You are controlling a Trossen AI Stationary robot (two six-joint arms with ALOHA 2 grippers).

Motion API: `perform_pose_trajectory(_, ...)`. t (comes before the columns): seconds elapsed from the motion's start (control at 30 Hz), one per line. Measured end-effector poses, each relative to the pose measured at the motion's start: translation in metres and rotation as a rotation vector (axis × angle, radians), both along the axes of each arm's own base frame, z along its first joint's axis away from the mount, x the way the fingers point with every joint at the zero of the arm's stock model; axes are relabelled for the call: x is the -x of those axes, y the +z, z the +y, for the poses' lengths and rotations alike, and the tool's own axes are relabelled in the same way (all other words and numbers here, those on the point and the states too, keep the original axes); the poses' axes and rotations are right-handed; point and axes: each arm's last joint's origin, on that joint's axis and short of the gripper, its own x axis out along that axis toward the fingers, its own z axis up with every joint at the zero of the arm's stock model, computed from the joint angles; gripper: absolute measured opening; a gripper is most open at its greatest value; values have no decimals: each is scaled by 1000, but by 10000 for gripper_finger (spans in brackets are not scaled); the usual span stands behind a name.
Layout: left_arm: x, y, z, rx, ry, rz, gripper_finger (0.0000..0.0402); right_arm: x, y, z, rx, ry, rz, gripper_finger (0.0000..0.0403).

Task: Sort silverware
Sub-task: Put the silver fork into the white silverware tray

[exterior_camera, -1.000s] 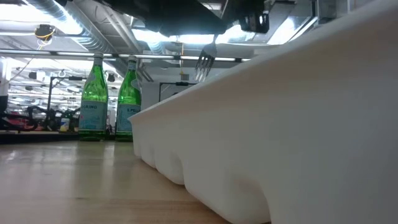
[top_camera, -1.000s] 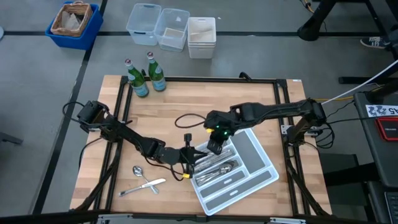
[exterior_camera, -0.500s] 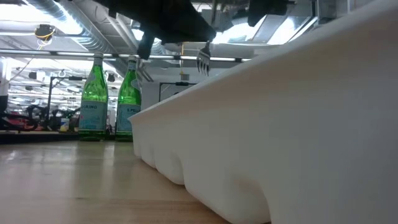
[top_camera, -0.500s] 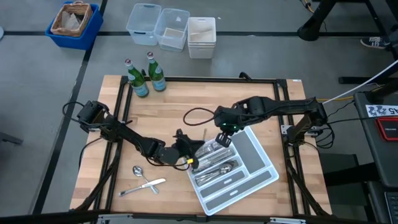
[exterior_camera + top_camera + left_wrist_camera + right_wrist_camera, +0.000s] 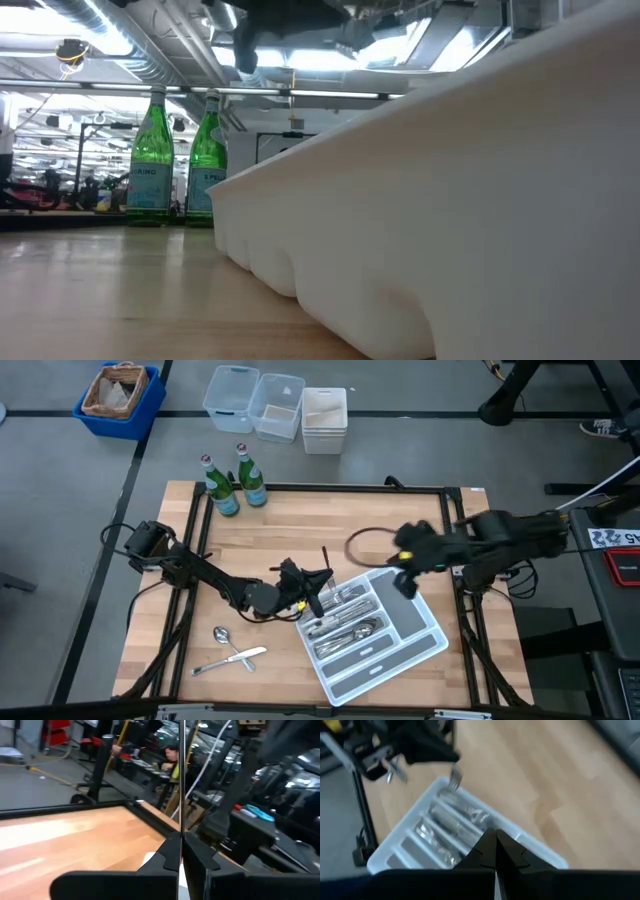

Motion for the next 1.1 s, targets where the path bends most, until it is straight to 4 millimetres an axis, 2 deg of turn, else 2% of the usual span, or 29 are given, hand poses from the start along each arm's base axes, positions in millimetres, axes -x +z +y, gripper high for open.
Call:
perform_pose_trajectory(0.1, -2, 2, 1, -5, -69, -14, 0, 27, 7, -1, 39, -46, -82, 1)
perform_pose_trajectory(0.17, -3, 3, 1, -2, -108, -28, 0, 40, 4, 0, 59, -74, -146, 1)
perform_pose_trajectory(0.27, -4, 5, 1, 2, -137, -46, 0, 44, -10, 3, 50, -80, -251, 1)
perform_pose_trajectory(0.57, -5, 13, 7, -29, -124, -101, 0, 9, -76, 21, 10, 70, -397, 1)
perform_pose_trajectory(0.8, -5, 13, 7, -84, -142, -79, 0, -16, -105, 28, 60, 90, -338, 4)
perform_pose_trajectory(0.93, -5, 14, 7, -82, -142, -84, 0, -32, -117, 26, 38, 93, -314, 37)
perform_pose_trajectory(1.1, -5, 15, 7, -85, -143, -92, 0, -49, -124, 18, -37, 112, -321, 108)
